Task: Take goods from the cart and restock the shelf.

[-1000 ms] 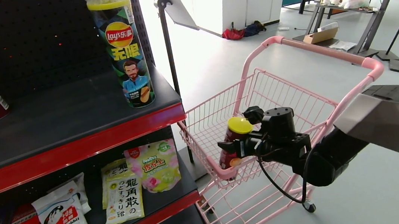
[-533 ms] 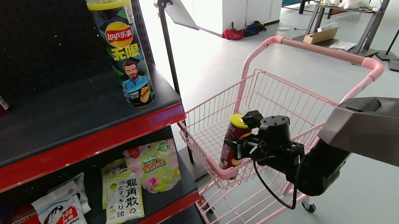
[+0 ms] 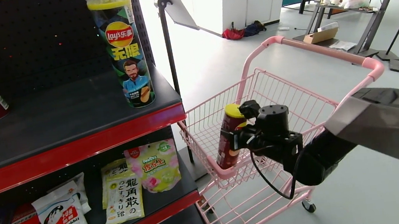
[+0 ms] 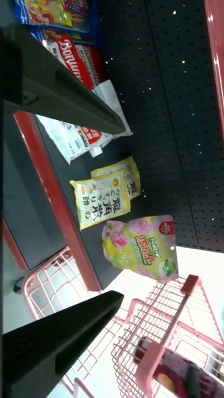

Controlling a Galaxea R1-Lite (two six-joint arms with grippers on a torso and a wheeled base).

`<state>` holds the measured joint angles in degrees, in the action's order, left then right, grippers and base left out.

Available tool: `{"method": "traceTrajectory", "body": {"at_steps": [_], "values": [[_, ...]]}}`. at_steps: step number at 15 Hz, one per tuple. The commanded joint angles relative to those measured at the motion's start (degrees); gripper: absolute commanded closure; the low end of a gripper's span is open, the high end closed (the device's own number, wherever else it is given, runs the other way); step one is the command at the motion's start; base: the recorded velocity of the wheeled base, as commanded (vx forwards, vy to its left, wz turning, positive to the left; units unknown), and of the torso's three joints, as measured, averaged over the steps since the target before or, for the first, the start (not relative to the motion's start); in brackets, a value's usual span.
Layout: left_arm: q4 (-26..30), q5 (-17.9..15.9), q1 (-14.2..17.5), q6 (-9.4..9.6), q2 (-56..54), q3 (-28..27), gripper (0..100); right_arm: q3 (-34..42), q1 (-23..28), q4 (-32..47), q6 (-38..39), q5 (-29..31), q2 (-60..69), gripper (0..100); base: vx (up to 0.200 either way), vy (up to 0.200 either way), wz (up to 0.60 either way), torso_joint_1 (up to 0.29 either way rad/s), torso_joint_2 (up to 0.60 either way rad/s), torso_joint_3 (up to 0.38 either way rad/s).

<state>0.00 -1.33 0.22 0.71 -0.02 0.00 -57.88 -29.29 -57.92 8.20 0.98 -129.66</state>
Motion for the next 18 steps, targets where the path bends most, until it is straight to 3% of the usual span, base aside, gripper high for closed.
{"method": "traceTrajectory", "body": {"at_steps": [1,3,5,6,8,12,15,18], "values": [[0.0,0.0,0.0,0.00,0.0,0.0,0,-7.5,2.3,8.6,-1.7,0.1,10.0,100,0.000,0.000,0.00,0.000,0.00,0.000],[0.0,0.0,0.0,0.00,0.0,0.0,0,-11.0,2.8,17.2,-1.7,0.5,17.7,100,0.000,0.000,0.00,0.000,0.00,0.000],[0.0,0.0,0.0,0.00,0.0,0.0,0,-10.8,3.0,32.3,-3.5,4.7,31.0,100,0.000,0.000,0.00,0.000,0.00,0.000],[0.0,0.0,0.0,0.00,0.0,-0.1,0,-10.4,2.8,44.5,-5.2,9.4,40.5,100,0.000,0.000,0.00,0.000,0.00,0.000],[0.0,-0.2,0.0,-0.09,0.0,-0.1,0,-4.3,2.7,56.0,-5.3,10.1,54.6,100,0.000,0.000,0.00,0.000,0.00,0.000],[0.0,-0.2,0.0,0.00,0.0,0.0,0,18.9,6.2,66.7,-6.8,15.5,83.4,100,0.000,0.000,0.00,0.000,0.00,0.000],[0.0,-0.2,0.0,-0.09,0.0,-0.1,0,30.0,13.5,70.3,-7.9,15.5,96.3,100,0.000,0.000,0.00,0.000,0.00,0.000],[0.0,-0.2,0.0,-0.09,0.0,-0.1,0,33.4,13.8,73.8,-9.3,15.5,103.3,100,0.000,0.000,0.00,0.000,0.00,0.000]]}}
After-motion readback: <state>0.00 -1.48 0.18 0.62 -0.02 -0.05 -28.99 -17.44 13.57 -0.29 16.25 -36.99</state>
